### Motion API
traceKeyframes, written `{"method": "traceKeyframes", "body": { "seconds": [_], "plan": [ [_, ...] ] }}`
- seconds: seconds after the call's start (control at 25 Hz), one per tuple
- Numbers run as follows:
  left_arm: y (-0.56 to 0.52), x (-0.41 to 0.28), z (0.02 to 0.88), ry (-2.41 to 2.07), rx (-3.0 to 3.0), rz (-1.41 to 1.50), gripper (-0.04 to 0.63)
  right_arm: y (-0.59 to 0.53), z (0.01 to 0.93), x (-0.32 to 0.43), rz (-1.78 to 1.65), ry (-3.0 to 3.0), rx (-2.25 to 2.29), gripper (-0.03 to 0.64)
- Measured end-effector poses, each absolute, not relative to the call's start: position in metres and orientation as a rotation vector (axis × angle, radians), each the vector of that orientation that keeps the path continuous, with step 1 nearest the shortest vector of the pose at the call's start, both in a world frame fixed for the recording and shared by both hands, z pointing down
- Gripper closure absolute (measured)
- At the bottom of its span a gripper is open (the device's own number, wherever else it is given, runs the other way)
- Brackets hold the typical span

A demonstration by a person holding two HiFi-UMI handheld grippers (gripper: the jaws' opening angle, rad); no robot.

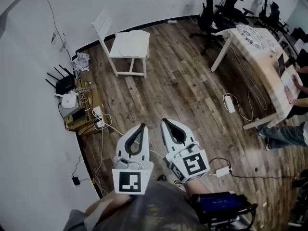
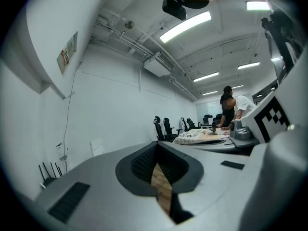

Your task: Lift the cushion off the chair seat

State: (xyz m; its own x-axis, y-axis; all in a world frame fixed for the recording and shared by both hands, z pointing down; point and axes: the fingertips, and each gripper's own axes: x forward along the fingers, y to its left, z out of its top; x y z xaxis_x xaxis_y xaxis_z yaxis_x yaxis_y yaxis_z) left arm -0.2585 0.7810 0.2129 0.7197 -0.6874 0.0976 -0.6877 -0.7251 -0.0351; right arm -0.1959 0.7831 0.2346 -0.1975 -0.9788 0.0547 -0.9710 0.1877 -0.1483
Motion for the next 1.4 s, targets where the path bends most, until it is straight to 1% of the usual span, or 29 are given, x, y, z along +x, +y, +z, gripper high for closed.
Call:
{"method": "traceKeyframes", "body": {
  "seconds": [0.28, 0.56, 1.0, 1.4],
  "plan": [
    [0.689, -0.257, 0.187, -1.165, 2.966, 0.042, 0.589, 0.694, 0.212, -0.189, -0.139, 2.364, -1.981, 0.609],
    [0.638, -0.25, 0.179, -1.124, 2.987, -0.029, 0.589, 0.647, 0.207, -0.187, -0.098, 2.348, -2.016, 0.609],
    [0.595, -0.229, 0.214, -1.084, 2.931, 0.104, 0.589, 0.606, 0.234, -0.16, -0.204, 2.319, -2.053, 0.609],
    [0.525, -0.16, 0.225, -1.134, 2.894, 0.196, 0.589, 0.533, 0.246, -0.096, -0.269, 2.363, -1.993, 0.609]
  ]
}}
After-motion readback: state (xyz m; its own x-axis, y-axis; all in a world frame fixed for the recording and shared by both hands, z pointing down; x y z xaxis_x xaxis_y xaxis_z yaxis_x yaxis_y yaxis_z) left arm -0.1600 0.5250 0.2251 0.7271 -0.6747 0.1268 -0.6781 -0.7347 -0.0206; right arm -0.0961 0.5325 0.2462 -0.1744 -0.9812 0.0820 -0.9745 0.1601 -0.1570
